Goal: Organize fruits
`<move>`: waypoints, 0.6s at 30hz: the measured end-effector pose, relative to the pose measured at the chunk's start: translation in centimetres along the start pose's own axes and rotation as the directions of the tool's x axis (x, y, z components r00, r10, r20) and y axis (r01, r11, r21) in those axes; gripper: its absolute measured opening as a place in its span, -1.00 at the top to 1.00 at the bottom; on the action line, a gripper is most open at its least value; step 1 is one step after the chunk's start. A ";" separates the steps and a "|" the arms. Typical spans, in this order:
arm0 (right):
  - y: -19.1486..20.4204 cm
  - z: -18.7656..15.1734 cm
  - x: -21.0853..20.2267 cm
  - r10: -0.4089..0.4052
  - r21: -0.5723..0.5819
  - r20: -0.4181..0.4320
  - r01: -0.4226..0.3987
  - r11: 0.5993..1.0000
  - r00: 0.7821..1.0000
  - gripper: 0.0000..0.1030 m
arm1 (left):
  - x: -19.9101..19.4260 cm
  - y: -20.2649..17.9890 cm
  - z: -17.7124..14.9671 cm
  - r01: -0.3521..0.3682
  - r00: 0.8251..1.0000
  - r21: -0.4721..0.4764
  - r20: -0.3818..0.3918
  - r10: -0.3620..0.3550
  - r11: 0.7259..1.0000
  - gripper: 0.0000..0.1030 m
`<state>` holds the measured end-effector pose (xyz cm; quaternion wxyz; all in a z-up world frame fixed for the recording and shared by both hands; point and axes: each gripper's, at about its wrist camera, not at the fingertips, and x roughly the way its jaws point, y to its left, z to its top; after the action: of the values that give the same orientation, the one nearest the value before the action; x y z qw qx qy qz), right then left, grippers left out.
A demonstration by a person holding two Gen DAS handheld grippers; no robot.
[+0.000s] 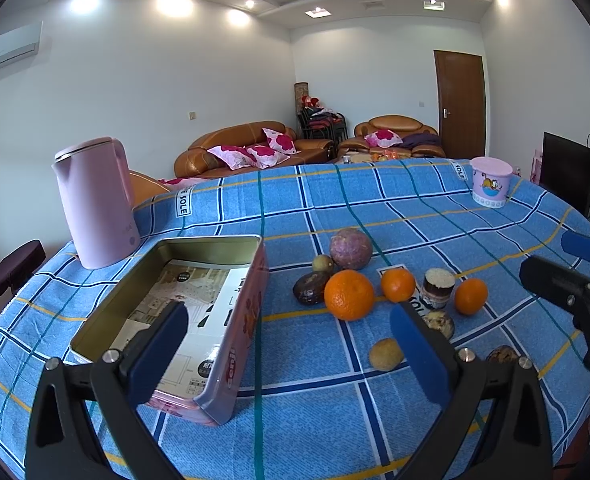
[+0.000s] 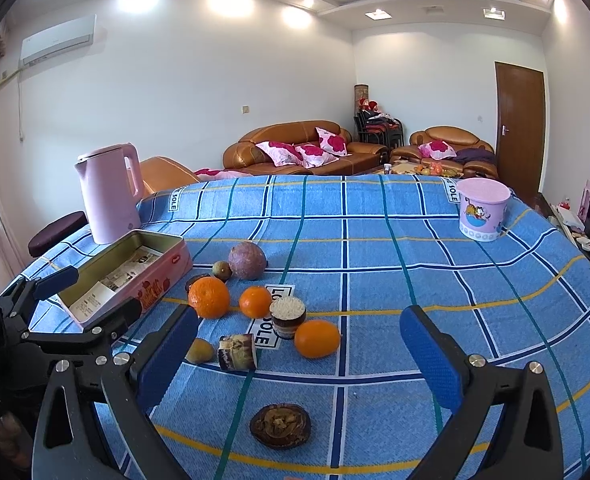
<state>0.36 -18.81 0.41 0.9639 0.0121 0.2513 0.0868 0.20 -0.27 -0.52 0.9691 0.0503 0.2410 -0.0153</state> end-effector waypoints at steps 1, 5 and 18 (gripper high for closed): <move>0.0 -0.1 0.0 0.000 0.001 -0.002 0.000 1.000 1.000 -0.98 | 0.0 0.0 0.0 0.001 1.000 0.000 0.000 -0.001 1.000 -1.00; 0.1 -0.2 0.2 0.002 0.002 -0.008 -0.002 1.000 1.000 -0.98 | 0.0 0.0 0.0 0.001 1.000 -0.001 0.000 -0.001 1.000 -1.00; 0.0 -0.4 0.3 0.007 0.006 -0.013 -0.007 1.000 1.000 -0.98 | 0.0 0.0 -0.1 0.001 1.000 0.000 0.000 -0.001 1.000 -1.00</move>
<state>0.46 -18.76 -0.09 0.9619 0.0150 0.2579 0.0894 0.20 -0.24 -0.58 0.9691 0.0500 0.2412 -0.0156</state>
